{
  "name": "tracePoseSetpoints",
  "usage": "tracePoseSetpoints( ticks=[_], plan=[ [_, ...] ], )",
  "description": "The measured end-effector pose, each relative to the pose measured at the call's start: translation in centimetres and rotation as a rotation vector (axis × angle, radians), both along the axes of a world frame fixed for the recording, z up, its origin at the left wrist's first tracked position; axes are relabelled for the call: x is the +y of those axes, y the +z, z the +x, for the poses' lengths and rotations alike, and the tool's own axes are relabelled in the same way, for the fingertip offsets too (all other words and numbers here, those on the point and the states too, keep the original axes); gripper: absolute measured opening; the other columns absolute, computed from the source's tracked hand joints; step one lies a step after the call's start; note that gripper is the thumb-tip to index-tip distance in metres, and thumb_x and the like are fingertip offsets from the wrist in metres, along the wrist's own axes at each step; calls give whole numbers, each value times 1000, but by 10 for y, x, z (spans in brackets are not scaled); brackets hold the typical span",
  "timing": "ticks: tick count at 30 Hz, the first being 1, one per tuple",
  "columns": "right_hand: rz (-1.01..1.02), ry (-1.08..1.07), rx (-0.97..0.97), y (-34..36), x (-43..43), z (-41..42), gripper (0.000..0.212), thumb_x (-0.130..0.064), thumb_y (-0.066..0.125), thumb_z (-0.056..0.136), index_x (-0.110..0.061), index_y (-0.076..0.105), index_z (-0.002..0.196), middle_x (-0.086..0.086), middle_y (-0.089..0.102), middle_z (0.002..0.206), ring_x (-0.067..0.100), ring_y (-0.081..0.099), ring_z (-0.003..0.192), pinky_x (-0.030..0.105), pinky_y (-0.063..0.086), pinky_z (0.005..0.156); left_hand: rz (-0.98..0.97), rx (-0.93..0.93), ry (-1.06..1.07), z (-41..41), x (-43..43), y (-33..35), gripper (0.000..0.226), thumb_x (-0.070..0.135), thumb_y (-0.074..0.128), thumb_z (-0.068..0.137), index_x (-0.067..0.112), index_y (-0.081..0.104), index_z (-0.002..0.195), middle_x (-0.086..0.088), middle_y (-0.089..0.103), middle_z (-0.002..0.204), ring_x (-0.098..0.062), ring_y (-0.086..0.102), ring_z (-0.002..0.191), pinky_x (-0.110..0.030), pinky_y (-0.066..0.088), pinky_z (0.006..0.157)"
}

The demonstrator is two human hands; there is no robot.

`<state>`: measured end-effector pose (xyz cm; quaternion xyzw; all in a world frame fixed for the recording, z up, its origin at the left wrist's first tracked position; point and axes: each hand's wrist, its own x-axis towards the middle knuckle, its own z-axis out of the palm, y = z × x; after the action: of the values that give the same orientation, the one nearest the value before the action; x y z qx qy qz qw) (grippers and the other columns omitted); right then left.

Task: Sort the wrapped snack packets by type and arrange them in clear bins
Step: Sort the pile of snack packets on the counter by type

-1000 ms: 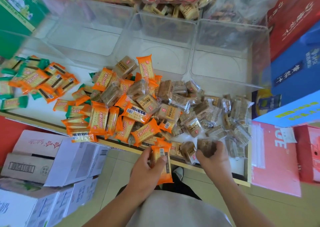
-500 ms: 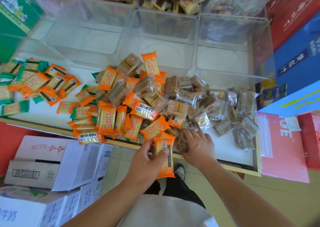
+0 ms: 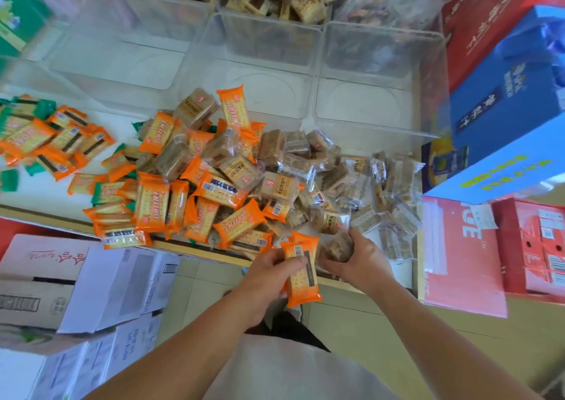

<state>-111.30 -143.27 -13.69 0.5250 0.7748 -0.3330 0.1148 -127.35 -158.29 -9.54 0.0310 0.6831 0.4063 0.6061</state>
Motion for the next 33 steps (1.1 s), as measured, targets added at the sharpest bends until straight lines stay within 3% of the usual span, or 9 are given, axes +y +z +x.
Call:
tracePoseSetpoints(
  ticks=[4,7,10,14,17,21,25,28,33],
  plan=[
    [-235,-306,182,-13,4,21,75,-63,87,60,-29,53,117,-7,65,106,16,67,94,46,60,83,-17,-11,14,15,27,-22,23,35,74,93,25,70,114,3,79,104,-15,75,98,-38,58,84],
    [-327,-428,267,-17,0,32,58,-41,89,72,-30,55,117,-3,64,115,16,64,102,42,57,92,-23,-26,22,23,36,-37,25,33,74,93,25,70,116,4,79,105,-15,75,99,-37,57,80],
    [-222,-470,257,-22,-1,44,65,-33,86,78,-26,52,134,2,60,124,19,60,108,37,53,96,-6,-59,62,30,40,-41,23,33,74,94,25,71,115,3,79,107,-16,75,100,-37,57,81],
    [-90,-495,373,-17,-1,63,86,-24,84,82,-23,36,153,-3,49,137,10,52,120,27,44,102,16,-155,77,50,54,-43,29,33,74,94,25,69,121,2,78,111,-19,74,106,-46,54,100],
    [156,-315,280,-20,-7,77,99,-21,88,77,-8,31,157,8,40,146,19,37,133,31,31,108,38,-184,47,66,69,-44,30,33,74,94,26,69,122,1,77,114,-20,73,108,-50,52,104],
    [213,-279,201,-29,0,89,104,-29,91,73,-8,33,156,14,42,146,37,37,132,55,41,108,53,-192,25,71,84,-43,28,33,75,94,23,70,120,-1,78,113,-21,74,106,-52,54,101],
    [202,-256,100,-22,5,85,112,-49,89,69,-17,29,158,7,38,147,32,31,134,52,41,108,47,-60,49,62,74,-34,26,37,77,91,27,71,114,5,78,110,-13,75,100,-40,59,89],
    [169,-273,64,-12,0,87,111,-49,85,75,-25,19,161,1,29,158,26,24,146,50,43,109,50,-27,104,44,53,-20,25,38,78,90,25,72,112,4,79,105,-13,76,96,-36,61,81],
    [37,-450,165,-2,-16,96,98,-41,83,81,-29,23,158,4,34,153,30,48,133,50,52,94,-43,40,127,19,22,-2,32,47,76,89,23,72,110,3,79,99,-18,76,96,-46,60,94]
  ],
)
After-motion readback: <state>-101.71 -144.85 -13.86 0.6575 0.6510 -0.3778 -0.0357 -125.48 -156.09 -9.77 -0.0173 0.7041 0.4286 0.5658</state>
